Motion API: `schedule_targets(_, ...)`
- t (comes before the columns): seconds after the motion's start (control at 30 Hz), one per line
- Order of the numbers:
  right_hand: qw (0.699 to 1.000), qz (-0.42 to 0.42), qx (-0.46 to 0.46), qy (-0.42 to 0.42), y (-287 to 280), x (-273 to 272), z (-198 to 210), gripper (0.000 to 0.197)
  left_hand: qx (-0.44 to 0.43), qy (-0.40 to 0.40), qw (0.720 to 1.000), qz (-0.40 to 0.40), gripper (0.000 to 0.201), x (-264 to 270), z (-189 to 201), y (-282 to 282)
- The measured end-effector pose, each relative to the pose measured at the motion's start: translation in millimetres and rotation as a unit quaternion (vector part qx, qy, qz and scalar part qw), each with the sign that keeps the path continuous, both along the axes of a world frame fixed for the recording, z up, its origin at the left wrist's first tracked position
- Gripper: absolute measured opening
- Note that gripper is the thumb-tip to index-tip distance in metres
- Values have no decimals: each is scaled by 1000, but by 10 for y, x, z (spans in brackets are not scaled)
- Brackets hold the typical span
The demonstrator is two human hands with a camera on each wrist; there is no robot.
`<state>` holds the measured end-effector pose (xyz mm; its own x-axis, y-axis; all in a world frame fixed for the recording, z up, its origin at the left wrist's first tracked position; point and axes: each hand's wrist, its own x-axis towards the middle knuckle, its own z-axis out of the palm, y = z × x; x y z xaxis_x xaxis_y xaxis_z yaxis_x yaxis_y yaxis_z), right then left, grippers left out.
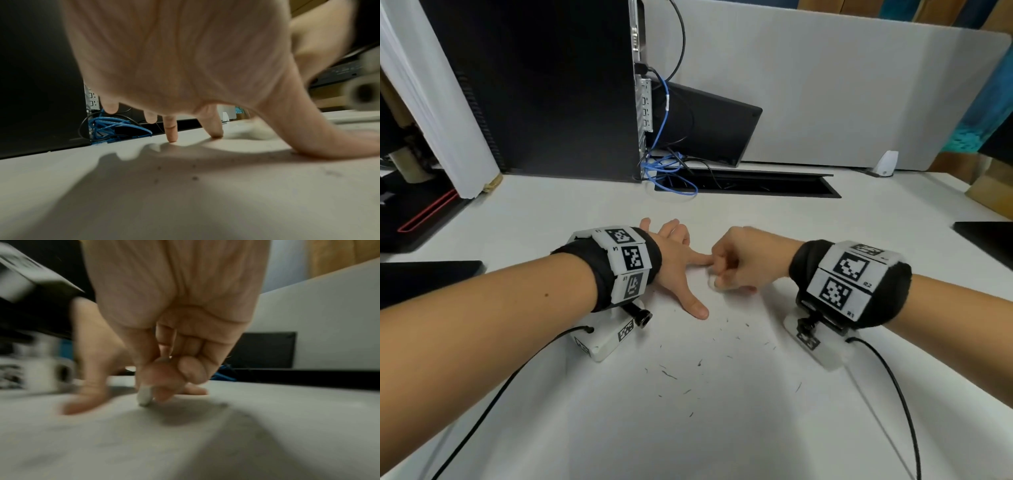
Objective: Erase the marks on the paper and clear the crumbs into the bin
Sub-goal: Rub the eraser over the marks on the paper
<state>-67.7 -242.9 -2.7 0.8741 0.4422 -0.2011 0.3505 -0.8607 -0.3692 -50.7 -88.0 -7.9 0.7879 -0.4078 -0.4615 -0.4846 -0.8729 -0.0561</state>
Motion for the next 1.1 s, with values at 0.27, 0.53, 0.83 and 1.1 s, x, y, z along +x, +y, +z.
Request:
schedule_targets(0.27, 1000, -7, 4, 10, -87, -73, -11, 29, 8, -5, 1000, 2, 100, -12, 10, -20)
schedule_targets(0.53, 996, -3, 41, 80, -194, -225, 12, 24, 17, -10, 1000, 2, 103, -7, 18, -47)
schedule_targets(0.83, 957, -184, 225, -1, -566, 20, 134, 15, -65, 6, 998, 26, 102, -32, 217, 162)
schedule_targets(1.1, 990, -105, 89, -19, -238, -52, 55, 10, -48, 51, 998, 3, 99, -266, 48, 290)
